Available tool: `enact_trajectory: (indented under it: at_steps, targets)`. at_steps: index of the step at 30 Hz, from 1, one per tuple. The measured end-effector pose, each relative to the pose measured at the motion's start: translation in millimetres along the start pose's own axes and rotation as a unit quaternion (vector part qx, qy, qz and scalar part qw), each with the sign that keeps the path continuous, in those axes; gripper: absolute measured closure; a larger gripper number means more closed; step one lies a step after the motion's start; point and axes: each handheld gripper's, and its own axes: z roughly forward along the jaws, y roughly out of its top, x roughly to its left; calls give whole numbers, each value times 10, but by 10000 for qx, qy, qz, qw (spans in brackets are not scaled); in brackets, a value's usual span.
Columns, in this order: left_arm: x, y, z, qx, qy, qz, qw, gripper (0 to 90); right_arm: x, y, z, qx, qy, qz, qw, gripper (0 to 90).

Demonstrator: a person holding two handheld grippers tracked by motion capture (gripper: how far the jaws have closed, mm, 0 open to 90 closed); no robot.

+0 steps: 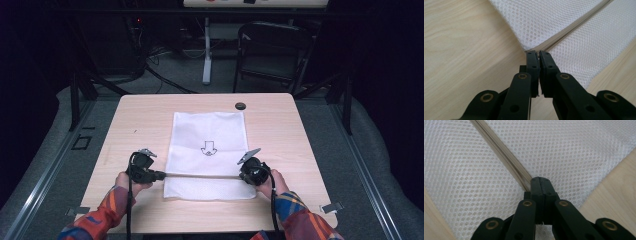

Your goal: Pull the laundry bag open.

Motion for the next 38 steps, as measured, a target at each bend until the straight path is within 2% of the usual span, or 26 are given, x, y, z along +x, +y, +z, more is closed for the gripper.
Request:
enact_trajectory:
  at_steps: [5, 6, 8, 9, 10, 12, 14, 16, 18, 19, 21, 25, 28, 32, 35, 38]
  targets:
    - [-1, 4, 18, 35, -20, -53, 10000, 868, -3, -5, 3, -35, 28, 23, 10000, 900]
    - [-1, 7, 20, 39, -16, -13, 10000, 867, -7, -8, 5, -60, 34, 27, 10000, 900]
    - [-8, 12, 17, 8, -1, -20, 10000, 850, -37, -30, -1, -108, 147, 71, 9998, 900]
    - [-5, 21, 8, -6, -26, 42, 10000, 799, -49, -48, 11, -251, 224, 130, 9993, 900]
    - [-9, 25, 3, -30, -30, 7, 10000, 715, -61, -62, -1, -297, 294, 204, 9989, 872]
    - [-17, 41, -24, -100, -36, 49, 9999, 560, -86, -66, -47, -425, 365, 231, 9982, 755]
    - [-37, 52, -65, -200, 146, 110, 9996, 459, -97, -52, -111, -507, 272, 263, 9980, 653]
    - [-30, 53, -111, -326, 210, 88, 9992, 327, -141, -43, -212, -611, 192, 392, 9972, 488]
    - [-12, 48, -144, -373, 353, 80, 9986, 234, -194, -63, -314, -650, 56, 527, 9965, 328]
    - [4, 43, -158, -390, 390, 35, 9985, 191, -229, -93, -355, -681, -101, 605, 9958, 256]
    - [39, 31, -185, -488, 489, -54, 9976, 147, -314, -169, -420, -616, -172, 811, 9947, 147]
    - [146, 6, -226, -544, 818, -225, 9949, 103, -509, -342, -507, -541, -383, 1188, 9907, 55]
    - [232, -11, -221, -521, 964, -369, 9933, 71, -635, -466, -535, -441, -511, 1452, 9871, 0]
    - [331, -24, -203, -470, 1062, -524, 9919, 59, -735, -596, -530, -341, -633, 1592, 9846, 0]
    - [398, -33, -172, -406, 1131, -615, 9908, 41, -789, -671, -519, -338, -598, 1649, 9839, 0]
    - [477, -54, -134, -336, 1218, -710, 9894, 12, -844, -733, -494, -226, -599, 1620, 9847, 0]
